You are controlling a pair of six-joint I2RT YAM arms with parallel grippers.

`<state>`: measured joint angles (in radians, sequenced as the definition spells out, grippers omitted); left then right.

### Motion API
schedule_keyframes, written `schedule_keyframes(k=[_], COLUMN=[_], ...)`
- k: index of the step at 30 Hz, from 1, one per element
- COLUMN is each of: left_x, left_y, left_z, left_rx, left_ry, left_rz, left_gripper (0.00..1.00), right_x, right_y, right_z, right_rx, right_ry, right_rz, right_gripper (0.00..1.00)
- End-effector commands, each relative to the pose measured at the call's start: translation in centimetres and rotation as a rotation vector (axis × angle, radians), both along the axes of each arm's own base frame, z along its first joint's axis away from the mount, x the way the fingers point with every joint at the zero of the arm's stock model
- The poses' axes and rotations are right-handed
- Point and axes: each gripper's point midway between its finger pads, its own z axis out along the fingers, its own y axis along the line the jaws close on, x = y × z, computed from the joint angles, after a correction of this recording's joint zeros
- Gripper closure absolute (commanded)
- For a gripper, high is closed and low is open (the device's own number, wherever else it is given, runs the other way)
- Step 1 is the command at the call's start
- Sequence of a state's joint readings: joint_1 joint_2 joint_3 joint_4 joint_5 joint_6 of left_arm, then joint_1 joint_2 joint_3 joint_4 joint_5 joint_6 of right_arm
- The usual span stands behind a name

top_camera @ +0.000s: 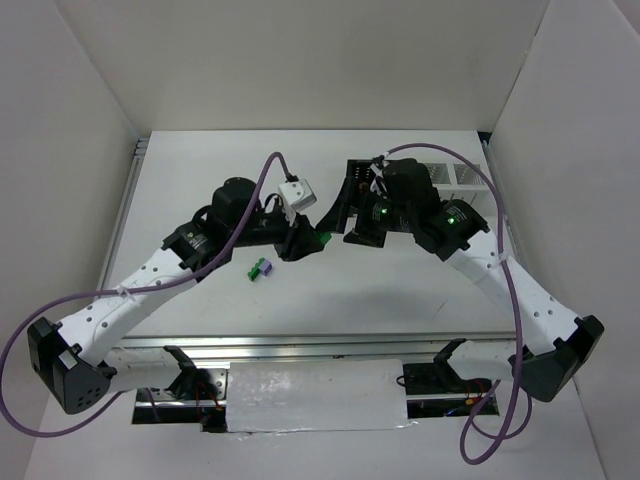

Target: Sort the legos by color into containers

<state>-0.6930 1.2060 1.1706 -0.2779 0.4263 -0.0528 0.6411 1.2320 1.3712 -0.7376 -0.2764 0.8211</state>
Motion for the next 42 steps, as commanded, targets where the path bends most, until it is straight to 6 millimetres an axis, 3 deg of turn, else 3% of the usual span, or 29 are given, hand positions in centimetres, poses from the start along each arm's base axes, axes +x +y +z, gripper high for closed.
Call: schedule_keyframes(k=[1, 5, 6, 7, 10, 17, 18, 19, 20, 21, 22, 23, 24, 25, 29, 30, 32, 33, 34, 35, 36, 37, 38, 39, 40, 42], left_x=[-0.6, -1.0, -1.0, -1.0, -0.7, -0.3, -0.2, -0.1, -0.1, 0.1, 0.8, 1.2, 1.6, 2.5, 4.4, 4.8, 5.7, 5.7, 5.9, 6.4, 6.1, 6.2, 6.4, 6.1, 6.3, 5.9], left_y=[-1.6, -2.0, -2.0, -2.0, -1.8, -1.8, -1.8, -1.8, -1.7, -1.6, -1.2, -1.0, -0.6, 0.0, 2.5, 3.1, 4.7, 5.5, 6.2, 7.2, 8.0, 8.5, 9.5, 10.4, 11.1, 12.3], left_z=[3.6, 3.7, 3.7, 3.9, 4.0, 3.5, 3.5, 3.7, 3.7, 3.6, 3.5, 3.2, 3.2, 3.0, 1.5, 1.1, -0.2, -1.1, -1.6, -2.6, -3.6, -4.5, -5.0, -6.0, -6.6, -7.6], left_rx=[-0.091, -0.1, -0.1, -0.105, -0.104, -0.081, -0.085, -0.088, -0.086, -0.085, -0.075, -0.068, -0.07, -0.058, -0.007, 0.01, 0.052, 0.084, 0.1, 0.123, 0.159, 0.171, 0.19, 0.226, 0.23, 0.264], left_ry=[-0.085, -0.077, -0.076, -0.079, -0.086, -0.07, -0.071, -0.076, -0.072, -0.067, -0.07, -0.061, -0.053, -0.059, -0.015, -0.004, 0.023, 0.046, 0.06, 0.085, 0.115, 0.15, 0.163, 0.197, 0.232, 0.276], left_rz=[-0.089, -0.109, -0.107, -0.103, -0.08, -0.062, -0.058, -0.053, -0.043, -0.028, 0.021, 0.052, 0.093, 0.161, 0.365, 0.411, 0.534, 0.574, 0.617, 0.694, 0.73, 0.769, 0.821, 0.855, 0.898, 0.931], left_gripper=[0.99, 0.99, 0.99, 0.99, 0.97, 0.92, 0.89, 0.85, 0.68, 0.56, 0.36, 0.28, 0.01, 0.0, 0.0, 0.01, 0.01, 0.01, 0.01, 0.0, 0.0, 0.01, 0.01, 0.01, 0.01, 0.01], right_x=[0.5, 0.8, 0.9, 0.8, 0.1, -1.3, -1.4, -1.4, -1.3, -1.2, -1.0, -0.4, -0.1, 0.4, 5.2, 8.0, 10.8, 13.1, 14.3, 15.6, 17.3, 18.4, 19.4, 20.8, 21.7, 23.4], right_y=[-0.7, -0.1, 0.1, 0.4, 1.7, 4.1, 4.3, 4.3, 4.2, 4.1, 3.9, 3.4, 3.0, 2.5, -2.6, -6.1, -9.8, -13.3, -15.2, -16.7, -19.3, -20.4, -21.4, -23.1, -23.8, -24.8], right_z=[0.7, 0.8, 0.9, 0.8, 1.0, -0.6, -1.1, -1.3, -1.2, -1.3, -1.2, -1.1, -1.3, -1.3, -3.4, -3.9, -4.9, -4.2, -4.3, -5.6, -4.5, -6.5, -6.7, -5.4, -7.1, -6.4], right_rx=[-0.001, 0.024, 0.027, 0.03, 0.057, 0.068, 0.065, 0.066, 0.064, 0.063, 0.057, 0.042, 0.023, 0.007, -0.087, -0.138, -0.224, -0.294, -0.336, -0.397, -0.443, -0.5, -0.522, -0.531, -0.573, -0.595], right_ry=[-0.04, -0.043, -0.043, -0.034, -0.017, 0.036, 0.047, 0.052, 0.044, 0.04, 0.028, 0.007, 0.004, -0.014, -0.03, -0.052, -0.054, -0.1, -0.108, -0.076, -0.104, -0.048, -0.038, -0.059, -0.016, -0.034], right_rz=[-0.062, -0.052, -0.046, -0.026, 0.033, 0.129, 0.132, 0.131, 0.115, 0.106, 0.099, 0.067, 0.05, 0.038, -0.127, -0.249, -0.382, -0.51, -0.58, -0.63, -0.723, -0.748, -0.781, -0.844, -0.854, -0.892], right_gripper=[0.1, 0.16, 0.21, 0.32, 0.46, 0.5, 0.66, 0.83, 1.0, 1.0, 1.0, 1.0, 1.0, 1.0, 1.0, 1.0, 1.0, 1.0, 1.0, 1.0, 1.0, 1.0, 1.0, 1.0, 1.0, 1.0])
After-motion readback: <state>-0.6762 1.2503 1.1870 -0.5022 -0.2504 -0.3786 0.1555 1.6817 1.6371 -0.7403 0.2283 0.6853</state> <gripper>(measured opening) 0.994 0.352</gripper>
